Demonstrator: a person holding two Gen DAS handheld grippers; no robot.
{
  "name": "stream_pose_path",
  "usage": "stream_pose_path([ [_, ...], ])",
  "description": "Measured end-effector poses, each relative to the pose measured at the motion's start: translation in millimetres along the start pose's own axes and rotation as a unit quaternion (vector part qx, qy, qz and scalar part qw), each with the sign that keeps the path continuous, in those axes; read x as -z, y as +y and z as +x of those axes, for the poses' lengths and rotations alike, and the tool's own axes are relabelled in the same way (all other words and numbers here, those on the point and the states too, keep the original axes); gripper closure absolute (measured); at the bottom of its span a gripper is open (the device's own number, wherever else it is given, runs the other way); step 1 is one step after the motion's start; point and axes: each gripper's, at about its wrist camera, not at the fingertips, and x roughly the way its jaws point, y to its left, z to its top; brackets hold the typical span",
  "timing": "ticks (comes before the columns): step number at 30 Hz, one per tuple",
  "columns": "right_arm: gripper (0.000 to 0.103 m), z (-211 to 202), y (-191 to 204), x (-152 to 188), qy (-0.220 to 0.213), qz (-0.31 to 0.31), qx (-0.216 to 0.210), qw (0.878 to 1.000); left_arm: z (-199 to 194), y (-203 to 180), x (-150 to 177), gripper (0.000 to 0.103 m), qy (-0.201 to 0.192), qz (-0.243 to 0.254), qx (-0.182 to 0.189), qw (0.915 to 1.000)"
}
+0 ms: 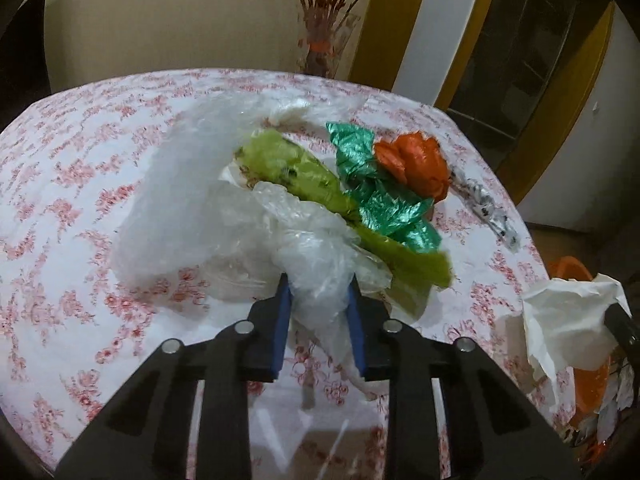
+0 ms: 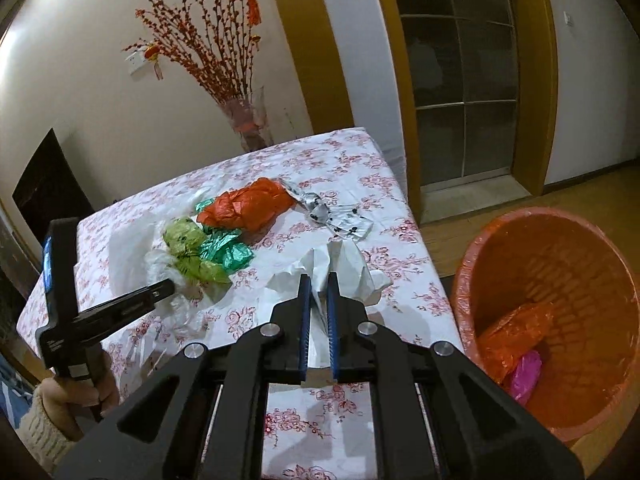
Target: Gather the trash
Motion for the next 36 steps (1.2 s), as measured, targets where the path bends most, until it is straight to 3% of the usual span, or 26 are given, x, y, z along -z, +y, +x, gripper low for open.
stream_pose_path([
  [15, 0.096, -27.1, -21.3, -7.3, -0.045, 0.025, 0.017, 0.999, -75.6, -43.8, -9.6, 0.077, -0.076, 0.06, 0.067, 0.993],
  [27, 0.096, -47.5, -53.6, -9.5, -0.079, 0.06, 0.061, 0.993, -78.6, -107.4, -8.2, 0.077, -0.081, 0.118, 0.118, 0.9827],
  [36, 0.096, -69.2, -85.0, -8.5, -0.106, 0.091, 0.101, 0.985, -68.4, -156.9, -1.5, 0.077, -0.062, 0.154, 0.158, 0.9734],
])
